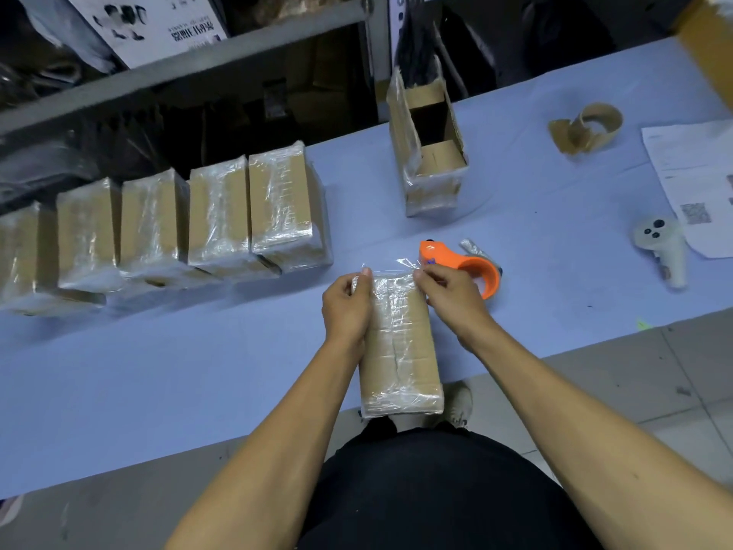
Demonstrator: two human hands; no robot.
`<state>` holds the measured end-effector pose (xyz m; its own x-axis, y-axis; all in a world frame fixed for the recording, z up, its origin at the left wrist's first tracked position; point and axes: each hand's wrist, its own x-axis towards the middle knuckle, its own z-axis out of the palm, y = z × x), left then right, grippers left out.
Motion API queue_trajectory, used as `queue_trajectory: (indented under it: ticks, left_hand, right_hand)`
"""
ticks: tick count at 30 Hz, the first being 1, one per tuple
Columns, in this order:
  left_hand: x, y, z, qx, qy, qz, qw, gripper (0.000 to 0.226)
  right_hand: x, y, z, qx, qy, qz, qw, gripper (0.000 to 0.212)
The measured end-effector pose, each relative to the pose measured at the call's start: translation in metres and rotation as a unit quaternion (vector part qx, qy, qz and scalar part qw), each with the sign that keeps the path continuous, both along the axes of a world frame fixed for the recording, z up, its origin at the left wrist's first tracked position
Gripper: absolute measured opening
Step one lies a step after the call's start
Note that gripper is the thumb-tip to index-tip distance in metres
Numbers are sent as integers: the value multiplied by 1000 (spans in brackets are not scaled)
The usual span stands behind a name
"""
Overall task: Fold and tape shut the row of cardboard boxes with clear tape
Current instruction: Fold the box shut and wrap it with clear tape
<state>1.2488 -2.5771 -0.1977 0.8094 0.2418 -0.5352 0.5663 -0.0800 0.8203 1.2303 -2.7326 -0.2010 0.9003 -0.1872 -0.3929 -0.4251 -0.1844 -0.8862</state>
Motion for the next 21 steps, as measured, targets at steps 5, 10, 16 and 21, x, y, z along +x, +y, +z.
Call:
queue_trajectory:
  ticks: [5, 10, 16, 21]
  left_hand:
    - [12, 0, 24, -17, -104, 46, 993, 11]
    - [27, -8, 46, -95, -179, 83, 976, 16]
    - [17, -16, 34, -130, -182, 128, 966, 14]
    - [15, -18, 36, -71, -205, 151, 965, 22]
  right_hand:
    - [17, 12, 28, -43, -99, -60, 992, 16]
    - [32, 19, 61, -22, -180, -108, 978, 14]
    - [25, 24, 61, -71, -173, -113, 976, 6]
    - [23, 24, 59, -79, -159, -126, 976, 17]
